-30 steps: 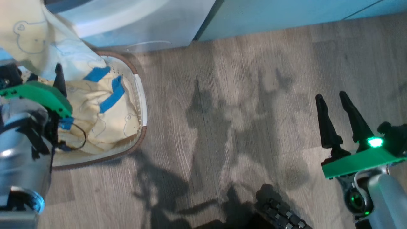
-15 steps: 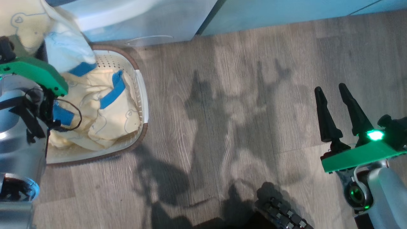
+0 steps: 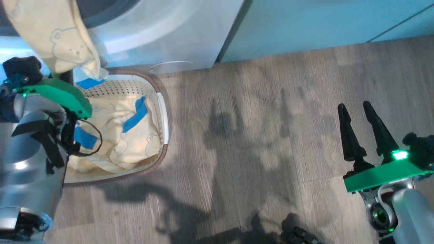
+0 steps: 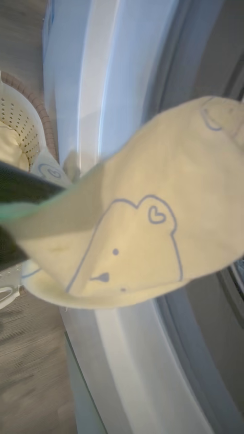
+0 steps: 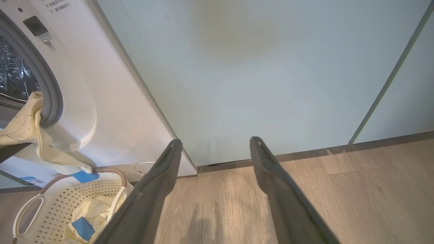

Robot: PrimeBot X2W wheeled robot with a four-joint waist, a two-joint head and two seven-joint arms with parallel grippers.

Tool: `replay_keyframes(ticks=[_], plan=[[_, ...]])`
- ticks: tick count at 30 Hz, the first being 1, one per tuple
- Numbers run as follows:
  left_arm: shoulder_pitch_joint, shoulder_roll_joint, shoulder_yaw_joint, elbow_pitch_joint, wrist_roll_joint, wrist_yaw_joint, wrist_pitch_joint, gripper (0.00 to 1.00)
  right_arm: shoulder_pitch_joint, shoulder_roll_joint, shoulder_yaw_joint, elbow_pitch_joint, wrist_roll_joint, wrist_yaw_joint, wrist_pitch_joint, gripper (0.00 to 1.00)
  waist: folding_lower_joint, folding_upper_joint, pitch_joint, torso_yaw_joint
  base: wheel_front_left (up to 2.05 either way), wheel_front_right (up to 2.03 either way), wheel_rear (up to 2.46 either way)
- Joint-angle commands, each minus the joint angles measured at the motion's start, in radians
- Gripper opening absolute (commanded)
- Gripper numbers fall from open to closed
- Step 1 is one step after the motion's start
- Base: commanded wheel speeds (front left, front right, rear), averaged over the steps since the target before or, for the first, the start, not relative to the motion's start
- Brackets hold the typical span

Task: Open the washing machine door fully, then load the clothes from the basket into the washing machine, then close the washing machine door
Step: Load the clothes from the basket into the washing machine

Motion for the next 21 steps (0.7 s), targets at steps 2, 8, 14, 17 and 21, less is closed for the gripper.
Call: replay_keyframes(ticks=[2, 8, 14, 17, 21], plan=[[0.004, 0.034, 0.014, -0.051, -0.006, -0.001, -0.009, 0.0, 0.024, -0.01, 0.006, -0.02, 0.001, -0.003, -0.01, 1.0, 0.0001, 0.0, -0.025, 0.013, 0.0, 0.0, 0.0], [-0.044, 0.048, -0.003, -0.111, -0.015, 0.005, 0.038, 0.0, 0.032, -0.014, 0.005, -0.02, 0.003, -0.003, -0.01, 1.0, 0.0001, 0.0, -0.047, 0.027, 0.0, 0.0, 0.0], [-0.124, 0.076, -0.015, -0.211, -0.015, 0.018, 0.161, 0.0, 0.031, -0.015, 0.004, -0.024, 0.005, -0.003, -0.01, 1.0, 0.0001, 0.0, -0.04, 0.037, 0.0, 0.0, 0.0], [-0.165, 0.093, -0.021, -0.256, -0.013, 0.027, 0.222, 0.0, 0.026, -0.013, 0.006, -0.027, 0.006, -0.003, -0.01, 1.0, 0.0001, 0.0, -0.029, 0.037, 0.0, 0.0, 0.0], [-0.225, 0.111, -0.019, -0.291, -0.016, 0.047, 0.296, 0.0, 0.015, -0.012, 0.007, -0.031, 0.008, -0.003, -0.01, 1.0, 0.0001, 0.0, -0.005, 0.037, 0.0, 0.0, 0.0]])
